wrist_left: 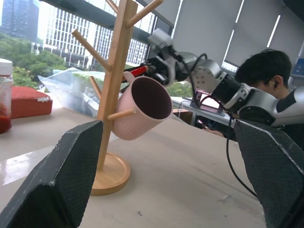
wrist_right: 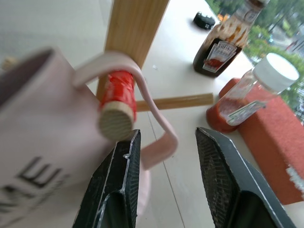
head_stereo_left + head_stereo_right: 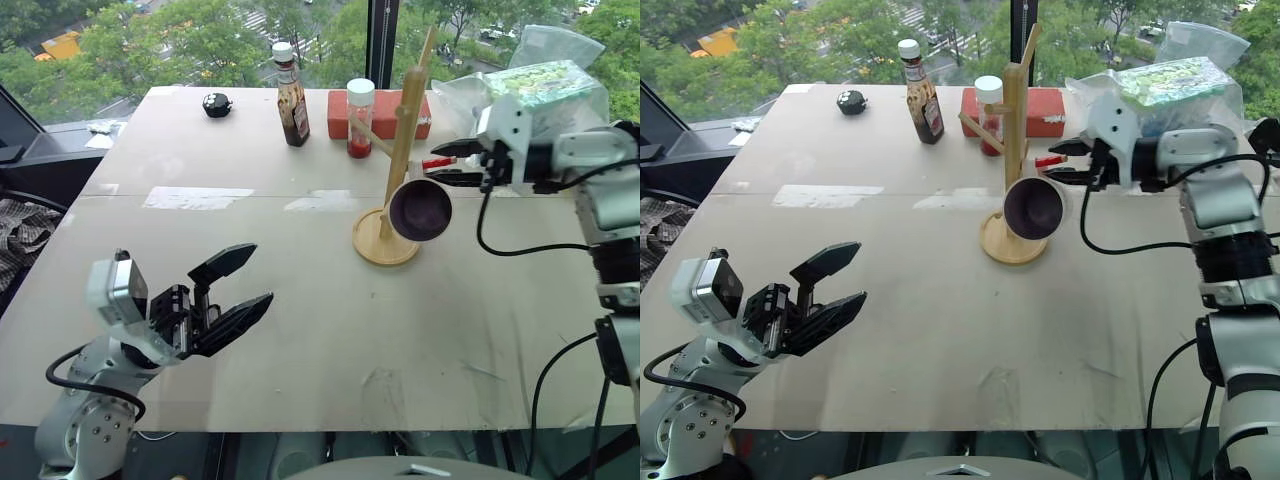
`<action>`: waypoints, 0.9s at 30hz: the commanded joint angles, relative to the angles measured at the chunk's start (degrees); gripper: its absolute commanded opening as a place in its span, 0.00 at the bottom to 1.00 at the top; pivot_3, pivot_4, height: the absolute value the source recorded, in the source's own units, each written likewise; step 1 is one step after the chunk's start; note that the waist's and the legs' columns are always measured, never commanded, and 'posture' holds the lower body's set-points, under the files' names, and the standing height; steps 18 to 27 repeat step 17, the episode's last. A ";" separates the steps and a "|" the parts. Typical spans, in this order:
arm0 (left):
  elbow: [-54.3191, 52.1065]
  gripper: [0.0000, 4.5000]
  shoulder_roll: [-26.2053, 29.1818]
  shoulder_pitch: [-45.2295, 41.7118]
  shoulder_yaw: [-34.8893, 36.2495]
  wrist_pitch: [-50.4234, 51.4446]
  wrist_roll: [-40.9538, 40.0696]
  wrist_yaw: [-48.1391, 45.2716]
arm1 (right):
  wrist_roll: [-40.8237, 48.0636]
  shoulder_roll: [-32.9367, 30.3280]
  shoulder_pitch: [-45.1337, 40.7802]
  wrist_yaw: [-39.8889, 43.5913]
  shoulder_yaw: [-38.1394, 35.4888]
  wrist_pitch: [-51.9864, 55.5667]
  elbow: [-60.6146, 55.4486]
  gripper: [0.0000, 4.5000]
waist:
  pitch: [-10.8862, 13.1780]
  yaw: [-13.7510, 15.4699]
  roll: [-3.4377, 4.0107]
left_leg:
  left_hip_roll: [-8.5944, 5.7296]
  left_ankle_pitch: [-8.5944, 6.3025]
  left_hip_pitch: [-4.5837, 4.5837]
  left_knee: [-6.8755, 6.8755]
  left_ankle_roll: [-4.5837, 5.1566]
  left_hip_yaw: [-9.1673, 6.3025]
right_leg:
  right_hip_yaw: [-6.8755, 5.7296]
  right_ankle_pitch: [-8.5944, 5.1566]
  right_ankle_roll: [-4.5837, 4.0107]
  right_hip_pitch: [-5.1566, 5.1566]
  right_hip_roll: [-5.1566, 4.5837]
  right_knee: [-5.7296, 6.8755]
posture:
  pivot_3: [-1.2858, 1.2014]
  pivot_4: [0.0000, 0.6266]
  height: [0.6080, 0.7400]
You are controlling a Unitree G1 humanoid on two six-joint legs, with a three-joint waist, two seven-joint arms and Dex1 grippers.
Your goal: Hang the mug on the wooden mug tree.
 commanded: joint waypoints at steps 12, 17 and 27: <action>4.61 1.00 4.81 3.00 -2.40 -1.54 15.34 5.16 | 8.29 -6.00 46.97 -9.07 -28.11 11.17 -23.06 0.40 | -0.01 -0.34 -0.01 | -0.02 -0.09 0.19 -0.01 0.16 0.10 | 0.17 0.00 0.01 0.08 0.11 0.07 | 0.52 0.24 1.00; 6.46 1.00 6.42 2.88 -2.95 -0.45 16.69 4.57 | 6.62 -2.47 54.90 -11.79 -28.83 5.56 -22.69 0.40 | -0.01 -0.43 -0.01 | -0.02 -0.09 0.23 0.00 0.15 0.13 | 0.28 -0.01 0.02 0.09 0.31 0.08 | 0.52 0.24 1.00; 6.46 1.00 6.42 2.88 -2.95 -0.45 16.69 4.57 | 6.62 -2.47 54.90 -11.79 -28.83 5.56 -22.69 0.40 | -0.01 -0.43 -0.01 | -0.02 -0.09 0.23 0.00 0.15 0.13 | 0.28 -0.01 0.02 0.09 0.31 0.08 | 0.52 0.24 1.00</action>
